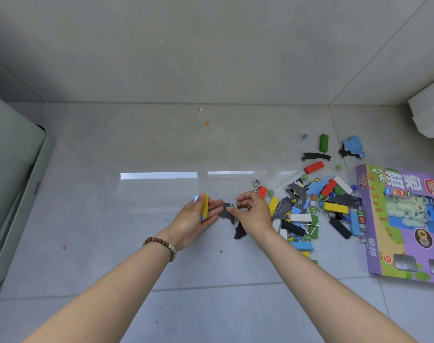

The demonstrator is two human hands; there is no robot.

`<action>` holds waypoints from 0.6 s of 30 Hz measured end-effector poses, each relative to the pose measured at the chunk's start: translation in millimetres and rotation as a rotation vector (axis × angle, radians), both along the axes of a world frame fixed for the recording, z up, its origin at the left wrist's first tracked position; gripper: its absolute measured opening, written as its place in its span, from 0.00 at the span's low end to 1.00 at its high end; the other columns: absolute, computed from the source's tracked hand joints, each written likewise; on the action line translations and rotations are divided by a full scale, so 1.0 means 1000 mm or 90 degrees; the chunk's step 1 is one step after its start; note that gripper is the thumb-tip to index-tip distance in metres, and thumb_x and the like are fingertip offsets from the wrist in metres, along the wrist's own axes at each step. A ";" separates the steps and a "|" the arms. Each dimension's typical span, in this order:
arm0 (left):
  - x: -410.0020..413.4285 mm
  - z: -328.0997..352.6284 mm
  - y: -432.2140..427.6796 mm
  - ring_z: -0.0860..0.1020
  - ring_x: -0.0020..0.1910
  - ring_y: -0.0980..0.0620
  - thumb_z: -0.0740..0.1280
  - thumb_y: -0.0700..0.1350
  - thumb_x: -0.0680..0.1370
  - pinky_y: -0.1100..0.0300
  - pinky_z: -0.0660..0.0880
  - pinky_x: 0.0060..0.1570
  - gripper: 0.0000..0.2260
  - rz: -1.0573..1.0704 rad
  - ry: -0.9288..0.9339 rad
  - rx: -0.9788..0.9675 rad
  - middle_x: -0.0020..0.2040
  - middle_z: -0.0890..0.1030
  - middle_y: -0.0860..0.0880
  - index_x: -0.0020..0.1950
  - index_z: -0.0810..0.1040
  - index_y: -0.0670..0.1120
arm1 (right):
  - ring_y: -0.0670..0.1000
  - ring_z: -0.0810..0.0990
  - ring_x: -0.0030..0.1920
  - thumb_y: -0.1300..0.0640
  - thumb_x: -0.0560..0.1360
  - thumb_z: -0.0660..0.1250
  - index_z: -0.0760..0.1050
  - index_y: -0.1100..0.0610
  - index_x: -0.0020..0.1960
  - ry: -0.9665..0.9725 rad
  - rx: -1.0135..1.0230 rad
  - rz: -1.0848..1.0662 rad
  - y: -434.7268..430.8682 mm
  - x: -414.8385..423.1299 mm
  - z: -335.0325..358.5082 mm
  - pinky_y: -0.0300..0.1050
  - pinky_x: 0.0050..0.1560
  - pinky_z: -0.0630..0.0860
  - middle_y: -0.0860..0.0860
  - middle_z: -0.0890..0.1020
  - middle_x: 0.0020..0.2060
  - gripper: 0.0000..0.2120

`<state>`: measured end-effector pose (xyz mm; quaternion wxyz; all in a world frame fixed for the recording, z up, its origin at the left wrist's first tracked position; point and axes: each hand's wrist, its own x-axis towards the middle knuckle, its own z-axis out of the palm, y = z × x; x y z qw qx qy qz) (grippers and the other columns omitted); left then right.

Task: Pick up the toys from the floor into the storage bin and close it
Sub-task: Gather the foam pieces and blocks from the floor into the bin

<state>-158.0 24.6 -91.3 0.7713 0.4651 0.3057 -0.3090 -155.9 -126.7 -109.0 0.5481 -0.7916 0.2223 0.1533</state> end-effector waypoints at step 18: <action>0.000 0.003 0.000 0.80 0.51 0.48 0.55 0.49 0.83 0.55 0.77 0.54 0.13 0.009 0.011 0.016 0.56 0.79 0.44 0.55 0.75 0.44 | 0.44 0.68 0.29 0.60 0.71 0.73 0.79 0.54 0.40 0.049 0.083 0.074 -0.017 0.015 0.039 0.27 0.29 0.65 0.50 0.71 0.30 0.04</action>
